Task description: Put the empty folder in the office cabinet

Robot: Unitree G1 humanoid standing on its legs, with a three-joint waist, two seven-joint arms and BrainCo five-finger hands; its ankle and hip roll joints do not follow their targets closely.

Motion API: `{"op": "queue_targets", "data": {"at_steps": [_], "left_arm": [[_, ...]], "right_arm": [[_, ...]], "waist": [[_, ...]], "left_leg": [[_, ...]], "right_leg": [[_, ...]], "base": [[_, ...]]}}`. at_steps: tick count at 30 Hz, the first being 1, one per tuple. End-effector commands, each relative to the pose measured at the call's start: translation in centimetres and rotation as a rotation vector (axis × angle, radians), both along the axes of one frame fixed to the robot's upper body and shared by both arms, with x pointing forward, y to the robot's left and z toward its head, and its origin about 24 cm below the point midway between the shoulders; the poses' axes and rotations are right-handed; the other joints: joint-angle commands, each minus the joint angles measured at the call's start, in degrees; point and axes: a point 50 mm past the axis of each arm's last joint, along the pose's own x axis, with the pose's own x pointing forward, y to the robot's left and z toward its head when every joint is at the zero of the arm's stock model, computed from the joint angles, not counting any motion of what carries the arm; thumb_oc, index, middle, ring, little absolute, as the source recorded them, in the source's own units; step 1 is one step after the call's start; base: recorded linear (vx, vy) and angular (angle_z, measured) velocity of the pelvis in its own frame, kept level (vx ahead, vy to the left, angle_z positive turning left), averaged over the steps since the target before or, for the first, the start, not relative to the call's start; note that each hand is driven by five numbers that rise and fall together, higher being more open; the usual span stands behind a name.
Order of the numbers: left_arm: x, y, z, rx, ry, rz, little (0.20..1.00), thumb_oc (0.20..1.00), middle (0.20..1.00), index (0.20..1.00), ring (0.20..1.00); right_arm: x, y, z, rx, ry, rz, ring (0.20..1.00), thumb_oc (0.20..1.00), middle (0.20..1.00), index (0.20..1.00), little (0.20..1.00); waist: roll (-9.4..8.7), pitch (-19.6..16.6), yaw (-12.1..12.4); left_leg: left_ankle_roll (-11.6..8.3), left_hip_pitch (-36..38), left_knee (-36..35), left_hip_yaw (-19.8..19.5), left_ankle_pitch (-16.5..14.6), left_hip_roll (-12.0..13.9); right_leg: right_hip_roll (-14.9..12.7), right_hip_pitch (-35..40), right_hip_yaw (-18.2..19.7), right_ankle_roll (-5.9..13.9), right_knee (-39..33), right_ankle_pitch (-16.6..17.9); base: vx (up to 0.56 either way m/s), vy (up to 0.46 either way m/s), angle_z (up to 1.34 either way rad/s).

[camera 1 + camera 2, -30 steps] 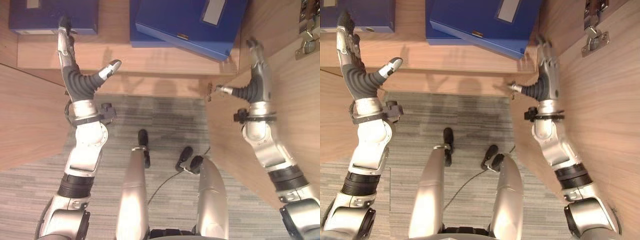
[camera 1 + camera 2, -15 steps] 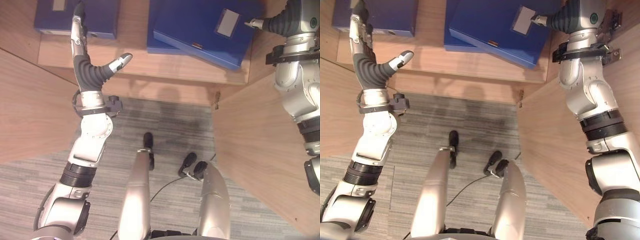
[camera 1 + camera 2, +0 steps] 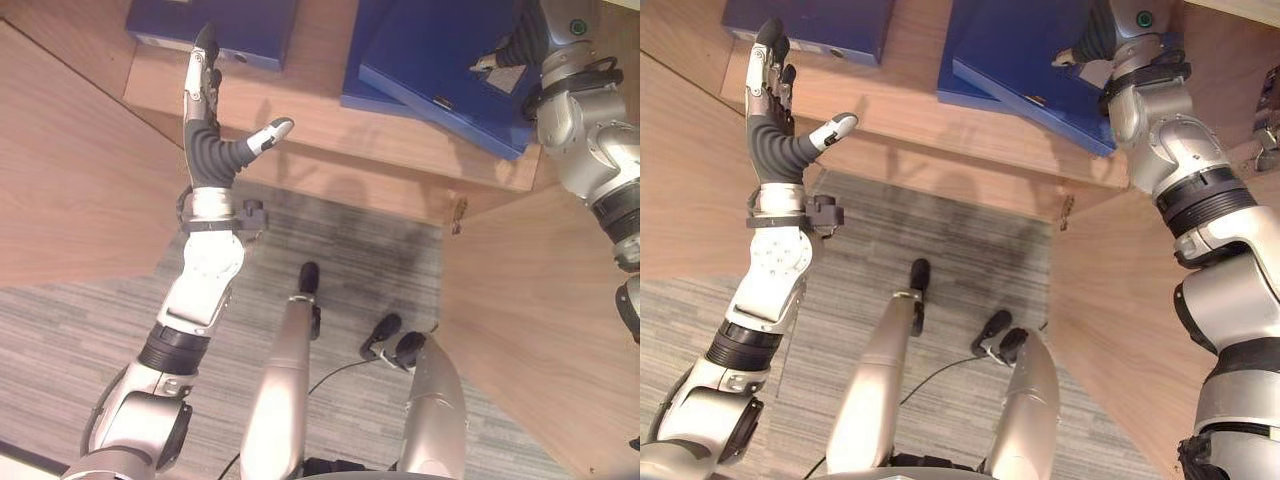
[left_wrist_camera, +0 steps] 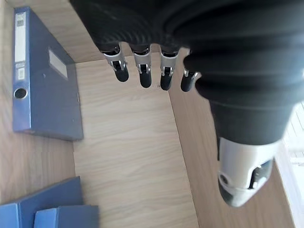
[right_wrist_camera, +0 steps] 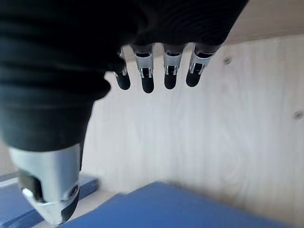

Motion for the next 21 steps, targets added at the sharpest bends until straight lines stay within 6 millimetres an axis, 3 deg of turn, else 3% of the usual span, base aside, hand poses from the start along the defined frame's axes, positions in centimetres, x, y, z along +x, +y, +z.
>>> {"op": "queue_targets", "data": {"at_steps": [1, 5, 13, 21], "left_arm": [[-1.0, -0.5, 0.4, -0.033, -0.07, -0.051, 1.0, 1.0, 1.0, 1.0, 1.0], [-0.8, -0.3, 0.0, -0.036, -0.048, -0.037, 1.0, 1.0, 1.0, 1.0, 1.0], [-0.8, 0.4, -0.9, -0.022, -0.013, 0.006, 1.0, 1.0, 1.0, 1.0, 1.0], [-1.0, 0.6, -1.6, -0.015, 0.01, 0.01, 1.0, 1.0, 1.0, 1.0, 1.0]], "right_arm": [[-0.1, 1.3, -0.9, -0.009, 0.034, 0.068, 1.0, 1.0, 1.0, 1.0, 1.0], [-0.2, 2.6, -2.5, -0.041, 0.09, 0.126, 1.0, 1.0, 1.0, 1.0, 1.0], [-0.5, 3.4, -5.4, -0.14, 0.192, 0.154, 1.0, 1.0, 1.0, 1.0, 1.0], [0.2, 0.7, -6.0, -0.264, 0.176, -0.019, 1.0, 1.0, 1.0, 1.0, 1.0]], "waist": [[-0.94, -4.11, 0.2], [-1.08, -4.06, 0.11], [-1.24, -3.58, -0.38], [-1.17, -3.57, -0.62]], "left_leg": [[0.58, 1.18, 6.31, -1.4, -12.58, 1.9], [0.53, 1.12, 6.24, -1.68, -12.56, 1.82], [0.39, 1.2, 6.29, -1.88, -12.6, 1.78], [0.12, 0.81, 6.1, -1.9, -12.56, 1.92]], "right_leg": [[0.16, 3.59, 3.86, 6.92, -7.6, 3.79], [0.05, 3.88, 3.65, 6.79, -7.52, 3.44], [-0.28, 4.09, 3.59, 6.79, -7.27, 3.26], [-0.41, 3.69, 3.45, 6.9, -7.18, 3.08]], "base": [[0.0, 0.0, 0.0], [0.01, -0.012, 0.02], [0.01, -0.002, 0.06], [0.0, 0.0, 0.0]]}}
